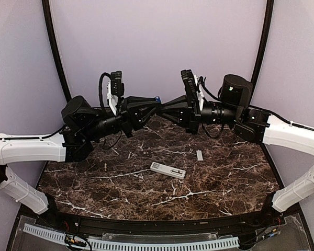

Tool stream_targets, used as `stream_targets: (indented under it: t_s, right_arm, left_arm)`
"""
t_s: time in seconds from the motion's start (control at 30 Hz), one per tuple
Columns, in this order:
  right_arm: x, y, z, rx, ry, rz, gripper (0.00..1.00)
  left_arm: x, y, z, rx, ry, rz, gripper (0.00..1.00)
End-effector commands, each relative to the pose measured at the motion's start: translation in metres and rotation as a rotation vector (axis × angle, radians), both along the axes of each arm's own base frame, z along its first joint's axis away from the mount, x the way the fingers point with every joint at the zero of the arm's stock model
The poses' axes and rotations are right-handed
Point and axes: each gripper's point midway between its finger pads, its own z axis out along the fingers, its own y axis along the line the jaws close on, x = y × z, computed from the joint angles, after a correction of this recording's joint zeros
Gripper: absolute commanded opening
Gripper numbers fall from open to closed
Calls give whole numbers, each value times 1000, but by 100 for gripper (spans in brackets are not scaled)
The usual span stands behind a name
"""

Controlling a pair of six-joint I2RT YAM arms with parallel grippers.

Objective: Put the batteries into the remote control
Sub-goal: Pass from the right arm to the left

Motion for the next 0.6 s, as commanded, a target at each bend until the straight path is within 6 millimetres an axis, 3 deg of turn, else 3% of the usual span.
stream_targets:
  t_s: [0.0,0.2,0.5,0.57]
  right_arm:
    - [-7,-2,5,17,-13,19,0]
    - [-7,0,3,7,-8,24,0]
    - [-5,-1,3,2,-7,8,0]
    - [-5,-1,4,8,-10,9,0]
  left_arm:
    - [2,-4,2,21,4,-1,15]
    - [3,-6,0,29,11,3,0]
    - [4,-5,-2,40,14,8,0]
    - [4,-6,-3,44,27,2,10]
